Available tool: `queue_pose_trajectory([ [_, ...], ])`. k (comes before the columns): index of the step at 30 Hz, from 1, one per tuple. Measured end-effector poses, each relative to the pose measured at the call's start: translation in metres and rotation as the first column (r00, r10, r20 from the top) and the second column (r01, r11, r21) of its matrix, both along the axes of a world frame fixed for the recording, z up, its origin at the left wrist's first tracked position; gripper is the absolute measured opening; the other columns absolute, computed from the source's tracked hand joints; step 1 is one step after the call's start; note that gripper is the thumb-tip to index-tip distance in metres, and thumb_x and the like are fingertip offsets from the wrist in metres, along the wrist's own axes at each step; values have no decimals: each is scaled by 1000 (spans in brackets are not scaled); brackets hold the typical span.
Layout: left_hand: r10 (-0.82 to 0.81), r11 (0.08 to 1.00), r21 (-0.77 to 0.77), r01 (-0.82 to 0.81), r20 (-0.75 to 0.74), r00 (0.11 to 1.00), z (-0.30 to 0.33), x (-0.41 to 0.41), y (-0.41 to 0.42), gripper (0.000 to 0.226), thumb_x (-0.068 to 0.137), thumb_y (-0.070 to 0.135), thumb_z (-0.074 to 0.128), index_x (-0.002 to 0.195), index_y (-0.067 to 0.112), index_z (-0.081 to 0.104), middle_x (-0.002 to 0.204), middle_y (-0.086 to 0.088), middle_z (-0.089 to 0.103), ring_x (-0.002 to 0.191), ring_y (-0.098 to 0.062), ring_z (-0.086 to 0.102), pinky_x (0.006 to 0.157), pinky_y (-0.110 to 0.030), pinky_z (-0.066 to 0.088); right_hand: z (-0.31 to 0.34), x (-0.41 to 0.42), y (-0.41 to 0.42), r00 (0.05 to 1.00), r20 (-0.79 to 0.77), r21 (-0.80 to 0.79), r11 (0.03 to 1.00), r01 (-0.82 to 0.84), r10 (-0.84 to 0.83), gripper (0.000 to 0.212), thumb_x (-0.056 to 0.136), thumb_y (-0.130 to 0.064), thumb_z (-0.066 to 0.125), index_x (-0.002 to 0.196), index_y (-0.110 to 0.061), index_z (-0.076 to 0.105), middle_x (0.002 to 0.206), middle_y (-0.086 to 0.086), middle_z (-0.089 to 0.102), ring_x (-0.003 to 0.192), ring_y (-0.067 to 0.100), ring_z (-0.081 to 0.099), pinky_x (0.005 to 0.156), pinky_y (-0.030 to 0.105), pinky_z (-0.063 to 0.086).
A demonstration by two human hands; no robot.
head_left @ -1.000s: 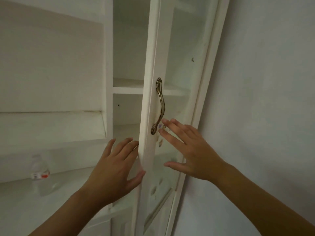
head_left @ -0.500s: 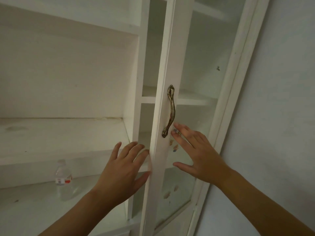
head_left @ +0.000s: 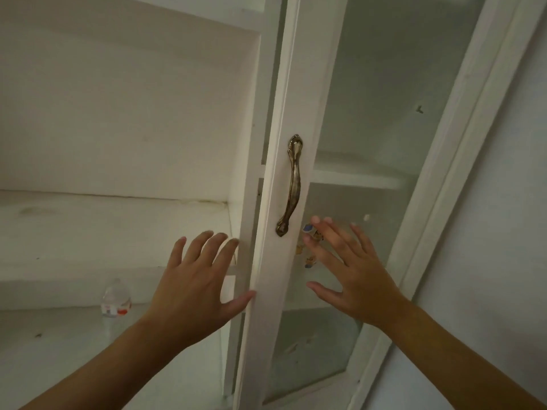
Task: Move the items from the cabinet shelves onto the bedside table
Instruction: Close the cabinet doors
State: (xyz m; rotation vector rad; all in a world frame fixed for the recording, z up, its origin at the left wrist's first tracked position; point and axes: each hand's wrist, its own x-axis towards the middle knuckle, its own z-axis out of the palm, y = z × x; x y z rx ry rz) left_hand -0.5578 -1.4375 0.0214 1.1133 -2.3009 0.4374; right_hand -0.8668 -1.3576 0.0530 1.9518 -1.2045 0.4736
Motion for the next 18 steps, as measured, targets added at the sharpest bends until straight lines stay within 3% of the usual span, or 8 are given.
queue_pose_trajectory([
  [4,75,997,3,-76,36,996,2,-2,-14,94,91,86,26,148,15,52,149,-11,57,142,-35,51,112,-68,40,-5,-9,-27,998,-25,-55,997,-53,51,82,96,-55,70,161,-16,38,173,9,21,160,29,21,120,66,29],
  [10,44,999,29,-44,13,999,-9,-10,-21,82,97,80,22,147,22,52,146,-2,60,140,-29,52,117,-64,36,-11,-14,-46,994,-7,-129,986,-108,108,84,94,-54,73,161,-18,38,171,8,26,158,28,26,121,64,27],
  [18,39,998,45,-38,-19,999,-13,-16,-28,86,93,85,33,145,21,56,144,1,63,137,-25,57,118,-60,35,-15,-16,-54,991,11,-139,982,-130,133,84,92,-55,75,160,-20,39,172,6,24,159,27,24,124,62,22],
])
